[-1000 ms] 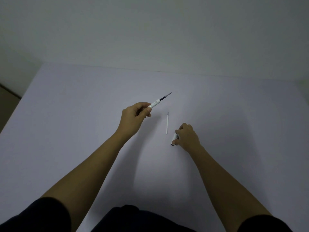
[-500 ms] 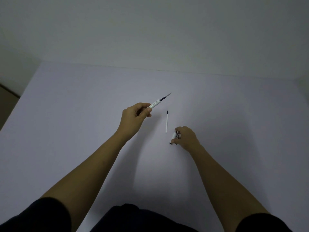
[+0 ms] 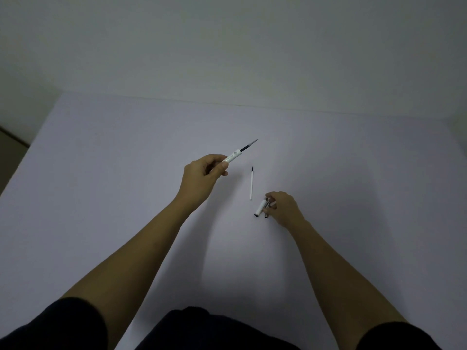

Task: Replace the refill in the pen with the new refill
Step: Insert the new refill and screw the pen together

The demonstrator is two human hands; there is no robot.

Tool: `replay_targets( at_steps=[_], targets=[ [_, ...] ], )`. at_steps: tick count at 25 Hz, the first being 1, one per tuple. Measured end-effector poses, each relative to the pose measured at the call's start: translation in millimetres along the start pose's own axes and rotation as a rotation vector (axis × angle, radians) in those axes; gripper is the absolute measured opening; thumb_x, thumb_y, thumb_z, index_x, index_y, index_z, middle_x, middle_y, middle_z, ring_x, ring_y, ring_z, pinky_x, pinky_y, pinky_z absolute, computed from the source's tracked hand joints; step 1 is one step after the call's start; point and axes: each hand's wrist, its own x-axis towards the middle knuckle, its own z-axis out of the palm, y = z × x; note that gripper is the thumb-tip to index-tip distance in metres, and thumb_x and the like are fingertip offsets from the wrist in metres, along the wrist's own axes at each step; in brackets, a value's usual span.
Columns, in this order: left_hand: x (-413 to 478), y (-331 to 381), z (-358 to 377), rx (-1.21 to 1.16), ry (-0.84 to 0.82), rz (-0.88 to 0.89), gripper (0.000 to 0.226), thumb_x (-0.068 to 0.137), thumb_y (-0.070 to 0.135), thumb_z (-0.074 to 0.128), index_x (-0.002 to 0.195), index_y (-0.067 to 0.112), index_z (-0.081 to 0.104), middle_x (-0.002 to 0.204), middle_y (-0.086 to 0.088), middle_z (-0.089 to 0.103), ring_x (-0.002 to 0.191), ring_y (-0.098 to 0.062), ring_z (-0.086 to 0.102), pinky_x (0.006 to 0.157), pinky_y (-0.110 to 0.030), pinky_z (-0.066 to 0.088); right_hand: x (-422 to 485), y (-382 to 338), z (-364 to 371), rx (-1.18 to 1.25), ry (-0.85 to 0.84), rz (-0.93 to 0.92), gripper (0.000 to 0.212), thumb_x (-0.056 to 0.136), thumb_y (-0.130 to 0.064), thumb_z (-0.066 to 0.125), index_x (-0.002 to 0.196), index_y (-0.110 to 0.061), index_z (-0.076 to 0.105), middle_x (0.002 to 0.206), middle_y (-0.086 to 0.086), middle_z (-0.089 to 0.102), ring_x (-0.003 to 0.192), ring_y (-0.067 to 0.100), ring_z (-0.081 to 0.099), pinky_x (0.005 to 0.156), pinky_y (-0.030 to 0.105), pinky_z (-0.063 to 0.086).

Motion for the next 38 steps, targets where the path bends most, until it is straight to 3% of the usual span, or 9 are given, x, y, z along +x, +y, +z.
replay_targets(
  at_steps=[2,8,11,13,17,21,24,30,38],
  targets=[
    [0.0,-0.4,0.2,0.004,0.000,-0.005,0.009,0.090,0.026,0.059,0.094,0.030,0.066,0.074,0.007,0.070,0.078,-0.025,0.064,0.063,-0.028,0.044,0.3,1.0,0.0,0.012,0.006,0.010,0.047,0.075,-0.009,0.073,0.119,-0.003,0.058,0.112,0.020,0.062,0.099,0.033,0.059,0.089,0.037,0.044],
    [-1.1,1.7,1.5,0.006,-0.008,0.010,0.009,0.090,0.026,0.059,0.093,0.031,0.065,0.075,0.005,0.070,0.083,-0.031,0.064,0.067,-0.032,0.046,2.5,8.7,0.7,0.111,0.066,0.119,0.046,0.077,0.000,0.063,0.123,-0.003,0.057,0.113,0.021,0.062,0.105,0.032,0.057,0.091,0.030,0.042],
    [-2.0,-0.4,1.3,0.013,-0.016,0.002,0.008,0.090,0.026,0.059,0.093,0.032,0.064,0.075,0.007,0.070,0.083,-0.029,0.065,0.067,-0.031,0.046,3.0,8.2,-7.5,0.239,0.177,0.188,0.038,0.080,-0.005,0.062,0.118,-0.006,0.061,0.107,0.016,0.067,0.097,0.024,0.059,0.082,0.020,0.042],
    [-2.9,-2.6,1.7,0.026,-0.031,-0.007,0.010,0.090,0.026,0.058,0.097,0.027,0.065,0.075,0.006,0.070,0.083,-0.029,0.065,0.065,-0.027,0.045,5.2,2.0,-18.7,0.432,0.286,0.215,0.030,0.080,-0.009,0.064,0.110,-0.009,0.066,0.097,0.011,0.069,0.084,0.015,0.059,0.071,0.012,0.043],
    [-5.6,-6.8,0.5,0.096,-0.065,0.008,0.016,0.091,0.025,0.057,0.104,0.020,0.066,0.078,0.003,0.070,0.081,-0.023,0.065,0.062,-0.017,0.043,9.9,-19.8,-50.9,1.051,0.381,0.155,0.023,0.085,-0.009,0.064,0.106,0.002,0.064,0.084,0.005,0.066,0.075,0.010,0.063,0.068,0.016,0.054],
    [-7.8,-9.6,0.0,0.144,-0.088,0.008,0.020,0.091,0.024,0.057,0.107,0.017,0.066,0.077,0.005,0.069,0.071,-0.011,0.060,0.054,-0.005,0.038,9.2,-42.4,-74.0,1.305,0.407,0.044,0.014,0.087,-0.005,0.061,0.101,-0.004,0.063,0.084,0.004,0.065,0.068,0.001,0.068,0.066,0.011,0.053],
    [-8.3,-7.8,0.1,0.149,-0.093,0.018,0.019,0.091,0.024,0.057,0.106,0.018,0.067,0.077,0.005,0.070,0.068,-0.008,0.059,0.053,-0.004,0.038,7.5,-52.7,-77.7,1.351,0.390,0.008,0.011,0.088,-0.005,0.060,0.099,-0.005,0.063,0.084,0.003,0.065,0.067,0.000,0.068,0.067,0.011,0.054],
    [-8.9,-3.2,-0.8,0.146,-0.104,0.035,0.016,0.091,0.025,0.056,0.103,0.023,0.067,0.076,0.008,0.070,0.080,-0.025,0.064,0.060,-0.021,0.041,5.5,-62.1,-76.6,1.360,0.359,-0.018,0.009,0.088,-0.006,0.060,0.096,-0.008,0.064,0.085,0.004,0.066,0.069,0.000,0.069,0.067,0.011,0.053],
    [-9.0,0.9,0.4,0.153,-0.112,0.054,0.015,0.091,0.025,0.057,0.102,0.025,0.067,0.077,0.007,0.070,0.076,-0.022,0.063,0.055,-0.012,0.039,1.7,-68.0,-76.4,1.317,0.344,-0.043,0.009,0.088,-0.007,0.061,0.094,-0.010,0.065,0.085,0.005,0.067,0.072,0.001,0.069,0.068,0.012,0.053]
  ],
)
